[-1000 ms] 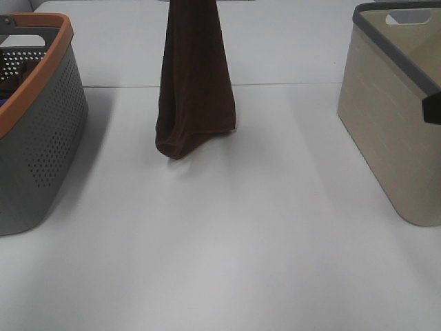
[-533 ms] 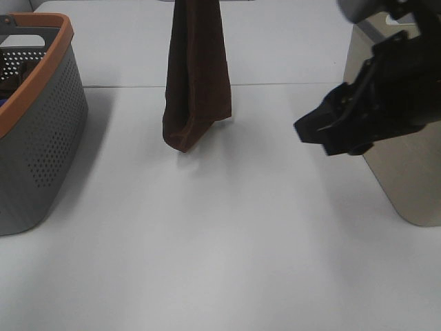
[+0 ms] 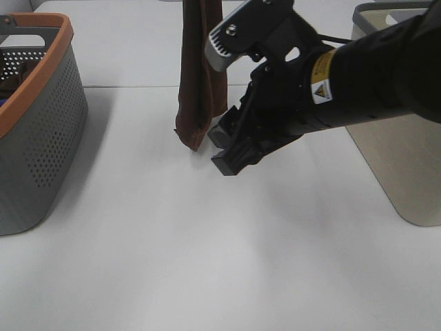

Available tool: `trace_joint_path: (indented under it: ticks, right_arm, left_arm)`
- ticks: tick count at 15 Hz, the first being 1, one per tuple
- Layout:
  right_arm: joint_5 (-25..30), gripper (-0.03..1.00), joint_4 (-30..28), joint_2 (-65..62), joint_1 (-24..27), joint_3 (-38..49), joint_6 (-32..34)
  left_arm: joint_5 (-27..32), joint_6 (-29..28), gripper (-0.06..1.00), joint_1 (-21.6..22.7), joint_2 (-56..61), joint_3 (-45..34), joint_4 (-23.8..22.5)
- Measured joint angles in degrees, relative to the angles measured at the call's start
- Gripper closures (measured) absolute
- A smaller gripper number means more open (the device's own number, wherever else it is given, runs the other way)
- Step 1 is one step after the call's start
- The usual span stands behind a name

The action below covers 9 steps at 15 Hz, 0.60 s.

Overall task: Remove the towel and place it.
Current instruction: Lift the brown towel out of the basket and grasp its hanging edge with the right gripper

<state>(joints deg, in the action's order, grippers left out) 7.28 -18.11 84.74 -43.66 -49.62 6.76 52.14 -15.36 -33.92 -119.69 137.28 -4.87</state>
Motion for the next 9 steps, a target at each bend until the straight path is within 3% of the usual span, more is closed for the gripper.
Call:
trace_joint_path:
  ticks: [5,9]
  right_arm:
    - [-0.11,0.37,-0.34,13.01,0.00,-9.91,1.55]
    - [-0.46,0.37,-0.34,17.13,1.89,-13.69,6.59]
  left_arm:
    - [-1.38,0.52,0.94,0.00,-0.11,0.00,0.74]
    - [-1.38,2.01,0.94,0.00,-0.11,0.00,1.95]
